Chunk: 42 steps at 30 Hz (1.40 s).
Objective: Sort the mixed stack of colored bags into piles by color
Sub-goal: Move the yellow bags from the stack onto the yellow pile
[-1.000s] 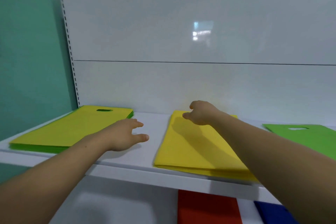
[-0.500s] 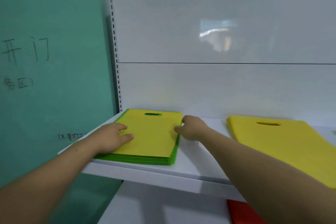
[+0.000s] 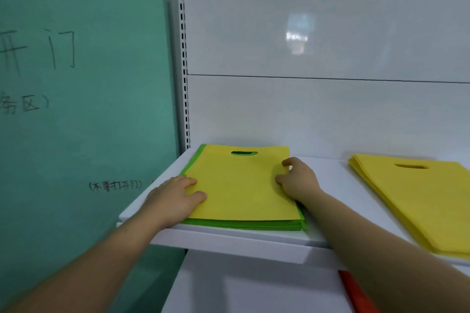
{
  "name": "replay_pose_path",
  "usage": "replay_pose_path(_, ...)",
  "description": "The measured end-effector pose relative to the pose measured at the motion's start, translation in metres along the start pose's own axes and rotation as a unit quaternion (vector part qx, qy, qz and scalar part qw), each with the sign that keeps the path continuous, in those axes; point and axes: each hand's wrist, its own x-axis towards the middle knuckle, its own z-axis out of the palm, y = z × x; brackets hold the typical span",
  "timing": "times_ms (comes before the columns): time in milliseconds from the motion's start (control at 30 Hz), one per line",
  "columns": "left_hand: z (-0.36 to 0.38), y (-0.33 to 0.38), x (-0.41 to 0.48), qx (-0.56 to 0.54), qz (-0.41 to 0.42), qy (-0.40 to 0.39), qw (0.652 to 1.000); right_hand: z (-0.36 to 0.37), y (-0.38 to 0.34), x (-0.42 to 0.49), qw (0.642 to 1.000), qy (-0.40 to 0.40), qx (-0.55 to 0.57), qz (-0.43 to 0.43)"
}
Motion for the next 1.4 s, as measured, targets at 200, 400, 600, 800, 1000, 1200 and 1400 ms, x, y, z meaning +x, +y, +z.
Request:
replay_pose_path(200, -0.002, -0.001, -0.002, -0.045, -0.007, -0.002, 0.999, 0.000, -0.001, -0.011, 0.991, 0.068, -0.009, -0.115)
replay_pose_path(400, -0.008, 0.000, -0.004, -0.109, -0.029, -0.010, 0.994, -0.012, -0.012, -0.020, 0.970, 0.137, 0.090, -0.177)
replay_pose_path(600, -0.026, 0.011, -0.007, -0.200, -0.027, 0.013, 0.979, -0.040, -0.024, -0.024, 0.943, 0.191, 0.201, -0.182)
replay_pose_path(800, -0.031, 0.048, -0.013, -0.334, 0.037, 0.069, 0.939, -0.085, -0.015, -0.027, 0.931, 0.252, 0.194, -0.179)
replay_pose_path(1000, -0.008, 0.114, -0.014, -0.308, 0.134, 0.100, 0.937, -0.147, 0.027, -0.035, 0.953, 0.260, 0.097, -0.125)
replay_pose_path(1200, 0.041, 0.194, -0.020, -0.260, 0.189, 0.037, 0.946, -0.216, 0.096, -0.038, 0.963, 0.262, 0.031, -0.061)
replay_pose_path(1400, 0.091, 0.270, -0.030, -0.239, 0.179, -0.015, 0.954, -0.267, 0.170, -0.026, 0.973, 0.227, -0.022, -0.015)
